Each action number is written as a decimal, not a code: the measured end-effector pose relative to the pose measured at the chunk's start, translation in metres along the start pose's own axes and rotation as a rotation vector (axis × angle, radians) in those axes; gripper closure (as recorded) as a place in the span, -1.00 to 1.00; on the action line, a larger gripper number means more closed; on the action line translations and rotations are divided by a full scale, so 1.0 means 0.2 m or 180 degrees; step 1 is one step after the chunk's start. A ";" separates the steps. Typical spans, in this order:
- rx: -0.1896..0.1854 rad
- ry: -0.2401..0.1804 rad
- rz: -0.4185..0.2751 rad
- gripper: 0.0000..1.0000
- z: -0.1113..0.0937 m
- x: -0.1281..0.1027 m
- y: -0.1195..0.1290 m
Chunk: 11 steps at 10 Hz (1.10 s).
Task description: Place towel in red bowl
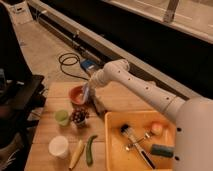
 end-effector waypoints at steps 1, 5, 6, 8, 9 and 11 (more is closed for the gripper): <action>0.0044 -0.0047 0.0011 0.65 0.02 -0.01 0.00; 0.0160 -0.0233 -0.0036 -0.19 0.11 -0.06 -0.07; 0.0167 -0.0252 -0.0054 -0.40 0.13 -0.08 -0.08; 0.0115 -0.0236 -0.0054 -0.60 0.13 -0.09 -0.09; 0.0116 -0.0230 -0.0049 -0.60 0.13 -0.09 -0.09; 0.0114 -0.0226 -0.0042 -0.60 0.12 -0.09 -0.08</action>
